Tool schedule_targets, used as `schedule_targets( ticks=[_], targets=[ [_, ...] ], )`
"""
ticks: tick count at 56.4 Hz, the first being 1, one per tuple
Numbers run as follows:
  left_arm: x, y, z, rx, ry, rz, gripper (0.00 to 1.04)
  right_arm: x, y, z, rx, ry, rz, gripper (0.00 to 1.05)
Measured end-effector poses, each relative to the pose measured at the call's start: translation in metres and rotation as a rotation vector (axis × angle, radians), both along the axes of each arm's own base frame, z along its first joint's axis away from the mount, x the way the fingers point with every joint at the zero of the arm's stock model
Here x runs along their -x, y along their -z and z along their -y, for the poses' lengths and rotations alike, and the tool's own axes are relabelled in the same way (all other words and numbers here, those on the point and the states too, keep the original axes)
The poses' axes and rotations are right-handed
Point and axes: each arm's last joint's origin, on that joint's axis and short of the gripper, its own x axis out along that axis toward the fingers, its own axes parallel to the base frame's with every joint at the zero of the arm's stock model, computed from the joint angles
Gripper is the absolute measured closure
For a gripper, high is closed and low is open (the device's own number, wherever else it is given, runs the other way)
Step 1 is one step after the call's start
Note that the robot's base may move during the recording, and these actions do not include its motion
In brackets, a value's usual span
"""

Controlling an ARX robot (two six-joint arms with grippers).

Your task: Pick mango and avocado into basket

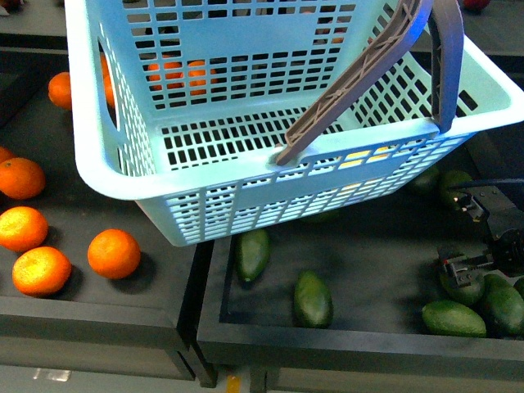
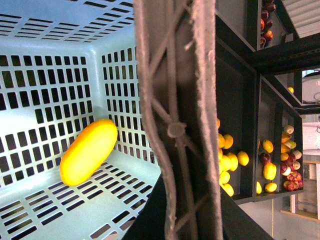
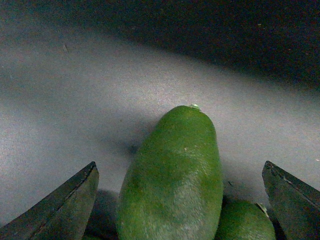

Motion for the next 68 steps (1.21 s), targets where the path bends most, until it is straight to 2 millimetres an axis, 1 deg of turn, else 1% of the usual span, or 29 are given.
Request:
schedule_targets(
  ticks=[19,39,40,44,45,48,49,52,54,57,68],
  targets=[
    [0.0,0.0,0.0,0.0,0.0,0.0,0.98,-0.011,0.019,-0.012,-0.012,0.003,-0.016,0.08],
    [0.0,0.0,0.0,0.0,0.0,0.0,0.98,-0.018,0.032,-0.011,0.007,0.04,-0.026,0.08],
    [0.0,0.0,0.0,0.0,0.0,0.0,0.98,-0.018,0.033,-0.011,0.007,0.042,-0.027,0.1],
    [0.0,0.0,0.0,0.0,0.0,0.0,0.98,-0.018,0.035,-0.011,0.008,0.045,-0.029,0.19],
    [0.0,0.0,0.0,0.0,0.0,0.0,0.98,-0.018,0.036,-0.01,0.009,0.048,-0.03,0.25],
    [0.0,0.0,0.0,0.0,0.0,0.0,0.98,-0.018,0.037,-0.009,0.006,0.058,-0.031,0.35],
    [0.0,0.0,0.0,0.0,0.0,0.0,0.98,-0.018,0.037,-0.009,0.005,0.06,-0.031,0.37],
    [0.0,0.0,0.0,0.0,0.0,0.0,0.98,-0.018,0.037,-0.009,0.003,0.066,-0.028,0.47],
    [0.0,0.0,0.0,0.0,0.0,0.0,0.98,-0.018,0.037,-0.008,0.003,0.068,-0.027,0.51],
    [0.0,0.0,0.0,0.0,0.0,0.0,0.98,-0.018,0.037,-0.008,0.002,0.07,-0.026,0.52],
    [0.0,0.0,0.0,0.0,0.0,0.0,0.98,-0.014,0.035,-0.003,-0.01,0.089,-0.02,0.53]
  ],
)
